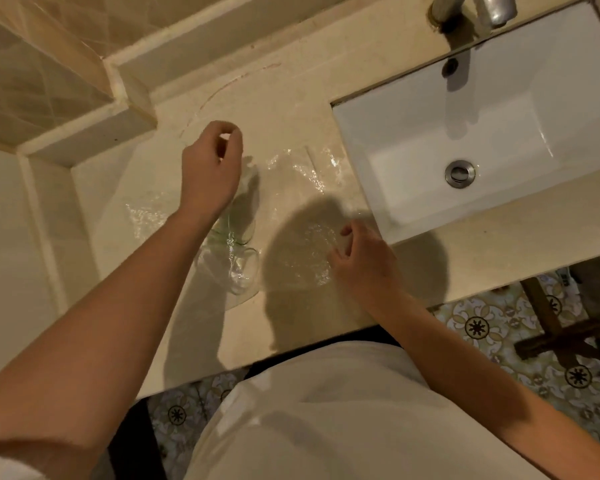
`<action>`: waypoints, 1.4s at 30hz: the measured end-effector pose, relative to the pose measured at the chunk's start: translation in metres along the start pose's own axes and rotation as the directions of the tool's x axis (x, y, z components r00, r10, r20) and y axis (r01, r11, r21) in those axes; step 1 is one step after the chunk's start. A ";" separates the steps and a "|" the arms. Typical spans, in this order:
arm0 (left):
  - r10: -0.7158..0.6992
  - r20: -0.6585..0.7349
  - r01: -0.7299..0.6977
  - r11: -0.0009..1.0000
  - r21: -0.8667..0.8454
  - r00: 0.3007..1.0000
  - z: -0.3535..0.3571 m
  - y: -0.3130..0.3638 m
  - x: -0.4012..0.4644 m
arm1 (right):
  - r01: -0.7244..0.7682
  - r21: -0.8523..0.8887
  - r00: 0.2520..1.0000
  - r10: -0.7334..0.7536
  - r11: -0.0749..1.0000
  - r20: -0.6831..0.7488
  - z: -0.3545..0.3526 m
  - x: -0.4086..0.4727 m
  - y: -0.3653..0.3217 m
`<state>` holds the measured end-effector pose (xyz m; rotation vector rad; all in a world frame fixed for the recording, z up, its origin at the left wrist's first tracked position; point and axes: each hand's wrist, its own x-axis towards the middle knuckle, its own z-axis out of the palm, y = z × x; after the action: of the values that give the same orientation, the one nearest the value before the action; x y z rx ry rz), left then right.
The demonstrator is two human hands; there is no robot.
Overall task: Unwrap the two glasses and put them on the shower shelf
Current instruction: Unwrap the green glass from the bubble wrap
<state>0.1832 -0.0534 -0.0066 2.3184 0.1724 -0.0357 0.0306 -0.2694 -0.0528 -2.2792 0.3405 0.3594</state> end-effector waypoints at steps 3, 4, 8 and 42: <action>-0.028 -0.110 0.036 0.997 0.074 0.994 -0.049 -0.046 -0.048 | 0.207 0.007 0.977 -0.208 0.978 0.039 0.014 -0.010 -0.033; -0.039 -0.114 0.051 0.993 0.104 0.993 -0.060 -0.061 -0.063 | 0.282 0.001 0.957 -0.282 0.959 0.062 0.021 -0.013 -0.045; -0.018 0.042 0.007 0.967 0.254 0.999 -0.072 -0.101 -0.105 | 0.406 -0.002 0.901 -0.399 0.914 0.172 0.044 -0.015 -0.082; -0.034 0.128 0.009 0.981 0.193 0.991 -0.017 -0.112 -0.110 | 0.405 -0.614 0.907 -0.216 0.677 0.361 0.028 -0.003 0.007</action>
<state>0.0584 0.0226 -0.0672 2.4968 0.1326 -0.2236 0.0209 -0.2529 -0.0745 -2.8901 -0.4061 0.6822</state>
